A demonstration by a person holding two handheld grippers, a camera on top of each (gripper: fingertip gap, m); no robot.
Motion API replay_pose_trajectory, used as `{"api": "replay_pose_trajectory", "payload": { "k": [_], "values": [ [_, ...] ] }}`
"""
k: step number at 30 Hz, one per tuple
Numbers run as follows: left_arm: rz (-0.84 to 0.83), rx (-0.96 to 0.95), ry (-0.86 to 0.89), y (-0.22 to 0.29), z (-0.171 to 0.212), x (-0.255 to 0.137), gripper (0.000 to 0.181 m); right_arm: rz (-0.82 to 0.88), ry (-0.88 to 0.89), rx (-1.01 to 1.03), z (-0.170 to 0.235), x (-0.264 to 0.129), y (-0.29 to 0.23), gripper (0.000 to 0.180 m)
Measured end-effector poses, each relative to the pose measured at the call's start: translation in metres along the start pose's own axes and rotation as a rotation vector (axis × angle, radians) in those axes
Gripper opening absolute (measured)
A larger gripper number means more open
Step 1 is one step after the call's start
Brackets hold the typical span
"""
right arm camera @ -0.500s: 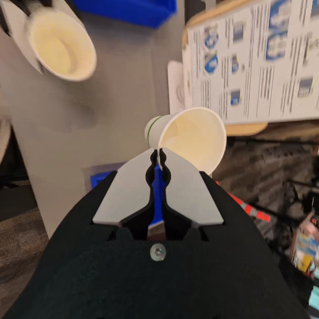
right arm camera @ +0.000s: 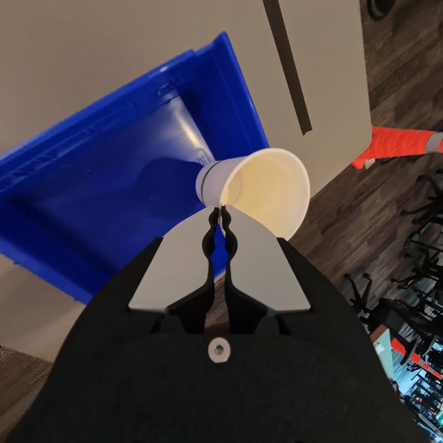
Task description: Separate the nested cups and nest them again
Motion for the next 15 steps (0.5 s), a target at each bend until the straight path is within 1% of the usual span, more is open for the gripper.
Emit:
{"api": "replay_pose_trajectory", "payload": {
  "k": [3,6,15],
  "values": [
    [0.008,-0.004,-0.005,0.000,0.002,0.001,0.099,-0.033,-0.006,0.038,0.007,0.024,0.005,0.003],
    [0.010,-0.014,-0.007,-0.002,0.004,0.001,0.099,-0.063,-0.039,0.057,0.015,0.037,0.007,0.003],
    [0.010,-0.032,-0.005,-0.007,0.006,0.001,0.099,-0.103,-0.061,0.071,0.024,0.050,0.003,0.004]
  ]
}}
Point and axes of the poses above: each gripper's, where its closed fingertips meet, x out along the fingers, z out of its underside, y = z × x across the jaws, the point moved 8 cm from there along -x, back along the fingers, and after that the axes turned 2 degrees about x, right-handed, at the moved point
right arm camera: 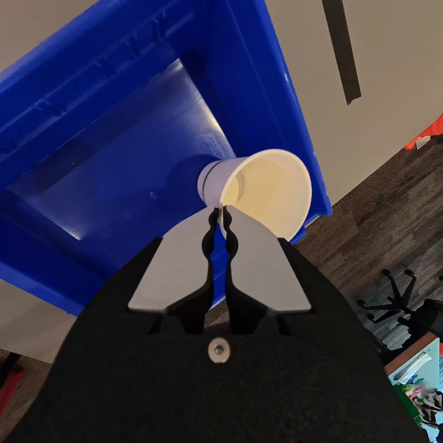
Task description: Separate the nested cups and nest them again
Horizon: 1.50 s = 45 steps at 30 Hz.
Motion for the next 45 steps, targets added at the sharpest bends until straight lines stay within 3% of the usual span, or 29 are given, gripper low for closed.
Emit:
{"api": "replay_pose_trajectory", "payload": {
  "k": [3,7,13,16,20,29,32,45],
  "values": [
    [0.002,0.002,-0.001,0.001,-0.001,0.000,0.098,0.021,0.000,-0.008,-0.002,-0.010,-0.002,0.023],
    [0.013,-0.001,0.005,0.003,-0.003,0.000,0.099,0.044,0.204,-0.108,-0.042,-0.068,-0.034,0.024],
    [0.022,-0.017,0.006,0.003,-0.002,0.002,0.099,-0.277,0.572,-0.539,-0.117,-0.164,-0.203,0.023],
    [0.017,-0.016,0.004,0.004,-0.002,0.001,0.098,-0.358,0.601,-0.705,-0.136,-0.179,-0.270,0.023],
    [0.013,-0.014,-0.033,0.005,-0.003,-0.001,0.098,-0.389,0.583,-0.804,-0.153,-0.174,-0.317,0.023],
    [0.009,-0.007,-0.111,0.004,-0.003,-0.002,0.098,-0.452,0.516,-0.805,-0.167,-0.150,-0.335,0.019],
    [0.005,-0.017,-0.102,0.002,-0.003,-0.003,0.098,-0.479,0.536,-0.803,-0.166,-0.151,-0.335,0.004],
    [0.028,-0.004,-0.130,0.004,0.001,-0.001,0.098,-0.395,0.531,-0.836,-0.160,-0.171,-0.320,0.003]
  ]
}}
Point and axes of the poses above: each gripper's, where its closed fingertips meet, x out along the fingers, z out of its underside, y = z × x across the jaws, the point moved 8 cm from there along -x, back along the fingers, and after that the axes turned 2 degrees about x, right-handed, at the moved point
